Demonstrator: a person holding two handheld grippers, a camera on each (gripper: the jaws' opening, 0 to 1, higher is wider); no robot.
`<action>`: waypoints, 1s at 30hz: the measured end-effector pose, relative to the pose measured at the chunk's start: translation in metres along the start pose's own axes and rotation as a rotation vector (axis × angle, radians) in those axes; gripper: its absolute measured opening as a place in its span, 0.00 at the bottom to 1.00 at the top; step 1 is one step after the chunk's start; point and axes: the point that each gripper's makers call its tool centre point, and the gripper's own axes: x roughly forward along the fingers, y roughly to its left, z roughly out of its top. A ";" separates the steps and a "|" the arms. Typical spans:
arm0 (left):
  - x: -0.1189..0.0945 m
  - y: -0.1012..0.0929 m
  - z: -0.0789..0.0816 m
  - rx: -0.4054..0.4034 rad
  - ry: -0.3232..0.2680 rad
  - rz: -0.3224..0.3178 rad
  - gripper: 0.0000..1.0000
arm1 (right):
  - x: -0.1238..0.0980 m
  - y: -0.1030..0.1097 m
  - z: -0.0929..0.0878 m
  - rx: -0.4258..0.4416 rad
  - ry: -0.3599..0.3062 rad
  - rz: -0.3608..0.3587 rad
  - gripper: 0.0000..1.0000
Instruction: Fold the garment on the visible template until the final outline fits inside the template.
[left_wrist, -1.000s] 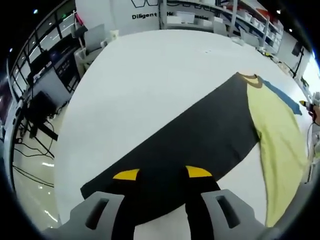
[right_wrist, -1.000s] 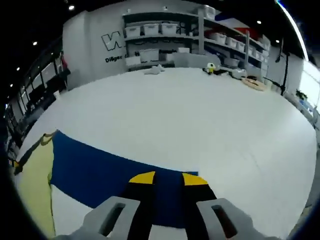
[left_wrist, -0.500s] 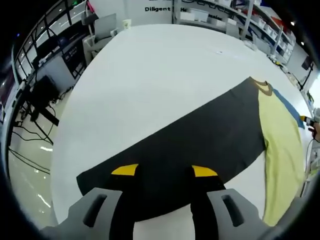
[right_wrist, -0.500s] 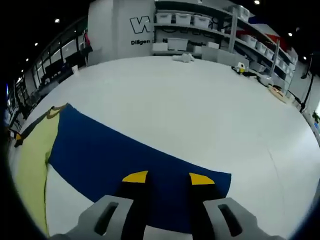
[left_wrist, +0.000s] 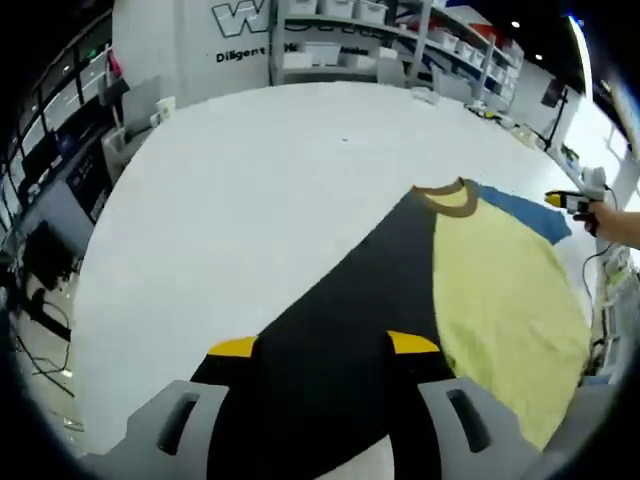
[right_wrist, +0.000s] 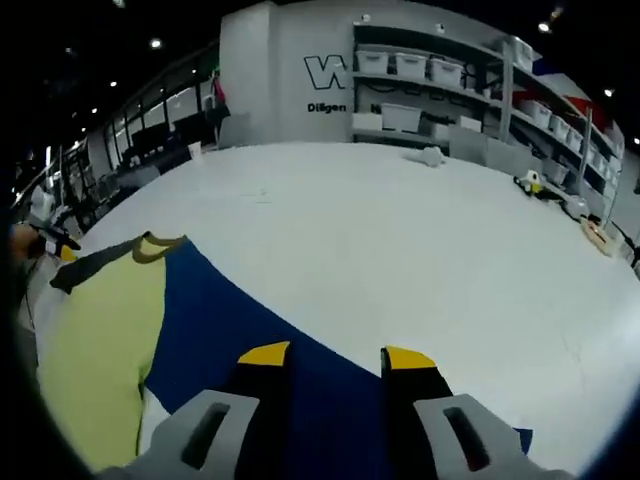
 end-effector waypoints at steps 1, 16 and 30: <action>0.005 -0.008 0.004 0.017 0.003 -0.020 0.49 | 0.007 0.017 0.005 -0.007 -0.012 0.047 0.36; 0.074 -0.077 0.022 0.240 0.061 -0.194 0.74 | 0.055 0.142 0.012 -0.280 0.032 0.407 0.63; 0.091 -0.074 0.016 0.351 0.063 -0.193 0.93 | 0.071 0.152 -0.011 -0.413 0.082 0.465 0.88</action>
